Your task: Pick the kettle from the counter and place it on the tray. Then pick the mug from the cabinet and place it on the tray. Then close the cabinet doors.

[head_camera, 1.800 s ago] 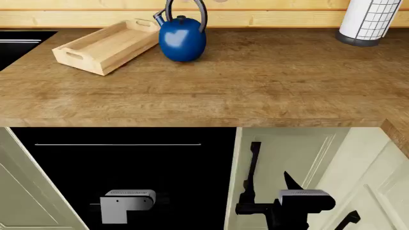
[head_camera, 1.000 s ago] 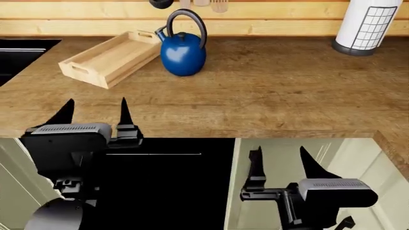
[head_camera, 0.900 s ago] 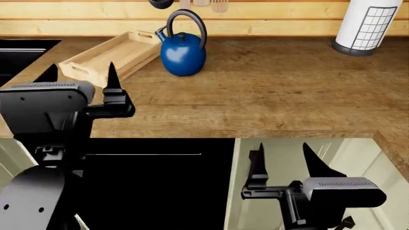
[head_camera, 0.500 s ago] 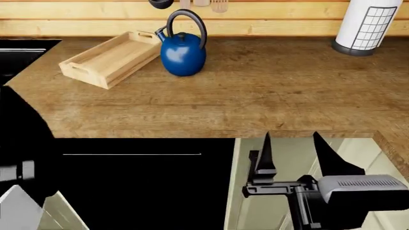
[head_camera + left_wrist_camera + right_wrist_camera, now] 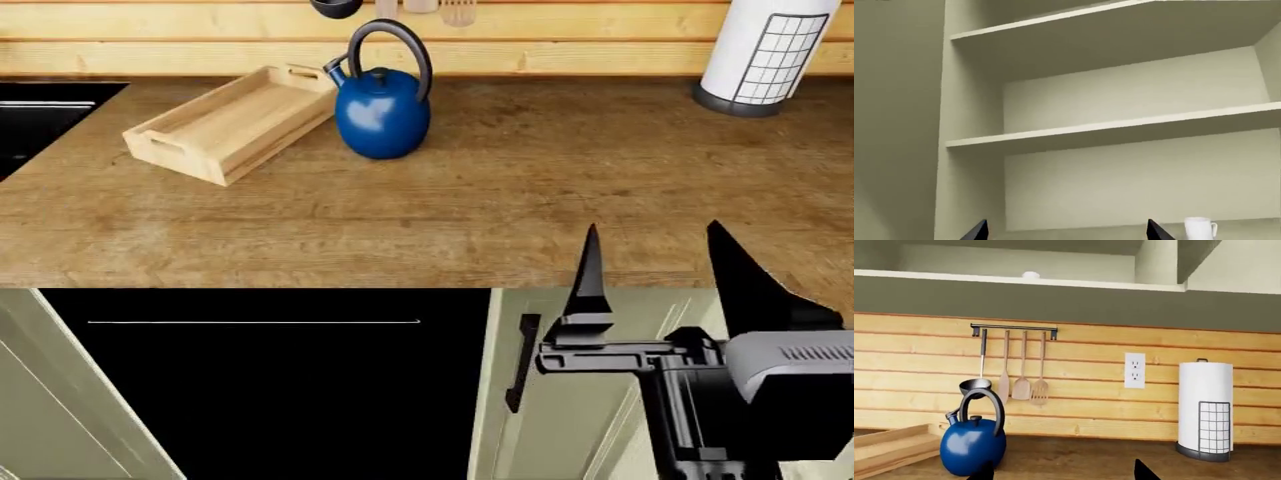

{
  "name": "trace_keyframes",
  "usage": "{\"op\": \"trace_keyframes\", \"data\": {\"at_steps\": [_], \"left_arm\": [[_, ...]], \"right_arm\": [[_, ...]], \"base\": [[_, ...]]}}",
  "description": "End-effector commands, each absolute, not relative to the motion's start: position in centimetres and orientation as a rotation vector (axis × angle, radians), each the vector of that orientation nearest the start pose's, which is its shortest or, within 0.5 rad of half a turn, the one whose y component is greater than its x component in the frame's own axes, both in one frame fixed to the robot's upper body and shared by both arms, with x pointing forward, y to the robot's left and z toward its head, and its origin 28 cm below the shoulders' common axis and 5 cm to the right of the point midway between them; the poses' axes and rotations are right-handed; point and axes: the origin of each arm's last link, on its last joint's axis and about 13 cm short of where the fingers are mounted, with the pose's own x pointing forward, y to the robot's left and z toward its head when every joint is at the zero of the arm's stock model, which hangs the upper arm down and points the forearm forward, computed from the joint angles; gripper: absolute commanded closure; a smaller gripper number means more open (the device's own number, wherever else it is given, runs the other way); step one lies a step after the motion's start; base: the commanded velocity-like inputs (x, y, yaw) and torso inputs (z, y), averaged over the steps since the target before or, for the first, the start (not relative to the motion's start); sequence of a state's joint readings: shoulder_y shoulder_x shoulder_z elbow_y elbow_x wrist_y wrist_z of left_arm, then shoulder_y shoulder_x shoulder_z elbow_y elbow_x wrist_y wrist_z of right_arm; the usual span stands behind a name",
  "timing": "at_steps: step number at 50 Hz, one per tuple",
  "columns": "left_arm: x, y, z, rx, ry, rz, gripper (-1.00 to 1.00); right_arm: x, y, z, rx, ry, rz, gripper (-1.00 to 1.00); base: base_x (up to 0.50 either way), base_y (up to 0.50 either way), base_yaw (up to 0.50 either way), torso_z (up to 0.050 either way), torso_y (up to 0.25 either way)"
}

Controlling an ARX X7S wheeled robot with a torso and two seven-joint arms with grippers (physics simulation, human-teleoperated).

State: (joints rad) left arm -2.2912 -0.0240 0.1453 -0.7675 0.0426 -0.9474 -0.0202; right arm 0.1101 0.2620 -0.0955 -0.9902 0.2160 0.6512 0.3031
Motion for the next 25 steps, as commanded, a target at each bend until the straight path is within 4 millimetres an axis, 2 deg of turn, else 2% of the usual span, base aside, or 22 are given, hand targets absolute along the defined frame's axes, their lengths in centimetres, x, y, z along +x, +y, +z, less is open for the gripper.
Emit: {"op": "trace_keyframes", "data": {"at_steps": [1,5,13,19,25], "left_arm": [[25.2,20.1,60.0,0.212,-0.52,0.143,-1.0],[25.1,20.0,60.1,0.252,-0.521,0.125,-1.0],[24.9,20.1,60.1,0.262,-0.512,0.127,-1.0],[24.8,20.2,60.2,0.258,-0.523,0.129,-1.0],[24.8,20.3,60.2,0.251,-0.528,0.13,-1.0]], "right_arm": [[16.8,-10.7,23.7,-0.104,-0.499,-0.007,-1.0],[16.8,-10.9,27.4,-0.075,-0.482,0.059,-1.0],[16.9,-11.8,34.1,-0.103,-0.523,0.057,-1.0],[16.5,-12.0,36.8,-0.129,-0.542,0.059,-1.0],[16.2,-12.2,37.8,-0.132,-0.55,0.053,-1.0]], "base": [[0.0,0.0,0.0,0.0,0.0],[0.0,0.0,0.0,0.0,0.0],[0.0,0.0,0.0,0.0,0.0],[0.0,0.0,0.0,0.0,0.0],[0.0,-0.13,0.0,0.0,0.0]]}}
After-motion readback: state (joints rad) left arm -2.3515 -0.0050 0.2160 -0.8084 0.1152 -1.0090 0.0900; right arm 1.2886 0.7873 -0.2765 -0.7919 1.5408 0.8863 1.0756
